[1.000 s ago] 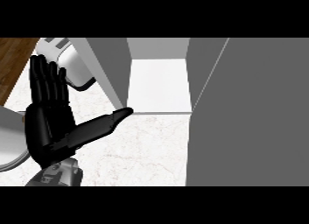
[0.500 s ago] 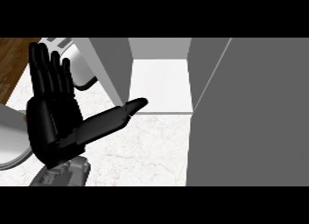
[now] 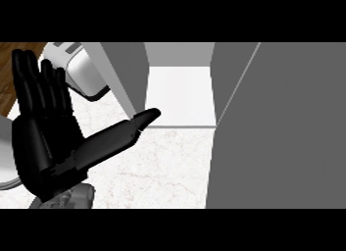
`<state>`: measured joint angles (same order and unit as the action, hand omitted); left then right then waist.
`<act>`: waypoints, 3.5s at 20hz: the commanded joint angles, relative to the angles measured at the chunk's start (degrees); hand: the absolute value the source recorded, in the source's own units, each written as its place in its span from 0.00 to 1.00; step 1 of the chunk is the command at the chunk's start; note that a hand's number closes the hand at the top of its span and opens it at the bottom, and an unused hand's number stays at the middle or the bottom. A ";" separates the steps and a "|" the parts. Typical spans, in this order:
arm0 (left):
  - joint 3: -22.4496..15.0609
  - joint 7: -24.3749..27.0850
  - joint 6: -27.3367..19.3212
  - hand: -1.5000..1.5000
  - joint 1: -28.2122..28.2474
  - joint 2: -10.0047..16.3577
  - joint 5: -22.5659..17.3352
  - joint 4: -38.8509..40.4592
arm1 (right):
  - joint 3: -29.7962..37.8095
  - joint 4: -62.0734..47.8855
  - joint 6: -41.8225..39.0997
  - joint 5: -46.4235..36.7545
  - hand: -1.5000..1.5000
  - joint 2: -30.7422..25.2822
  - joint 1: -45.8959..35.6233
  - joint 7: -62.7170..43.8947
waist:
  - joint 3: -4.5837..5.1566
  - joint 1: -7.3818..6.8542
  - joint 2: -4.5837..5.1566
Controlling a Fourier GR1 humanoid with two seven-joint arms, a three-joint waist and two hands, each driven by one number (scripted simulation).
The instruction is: Pick up the wine, place it into the cabinet and close the cabinet
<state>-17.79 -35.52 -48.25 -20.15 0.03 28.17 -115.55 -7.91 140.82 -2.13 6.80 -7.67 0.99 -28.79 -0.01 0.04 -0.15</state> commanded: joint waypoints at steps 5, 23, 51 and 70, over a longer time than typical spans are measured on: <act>1.80 -7.41 1.52 0.00 3.72 0.03 6.58 -7.58 | -6.88 3.37 1.63 -6.54 0.00 3.54 3.99 1.88 | -0.01 0.05 0.00; 18.88 0.42 7.92 0.00 14.20 5.26 -12.94 -9.90 | -2.70 3.83 1.48 -3.83 0.00 2.50 -3.55 -5.04 | 0.06 -0.06 0.15; 28.90 36.63 19.46 0.00 25.23 1.08 -37.50 14.75 | 2.00 10.21 -0.72 1.00 0.00 1.43 -2.78 -10.61 | 0.04 0.15 0.10; 30.26 50.76 28.20 0.00 24.63 1.11 -45.83 30.41 | 0.68 11.41 -1.35 -0.05 0.00 2.66 -0.43 -9.53 | 0.01 0.22 0.06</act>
<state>12.27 14.77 -20.96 4.89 0.94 -17.21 -86.22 -7.91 143.01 -3.05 3.53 -4.76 -3.05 -36.07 0.03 0.18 -0.07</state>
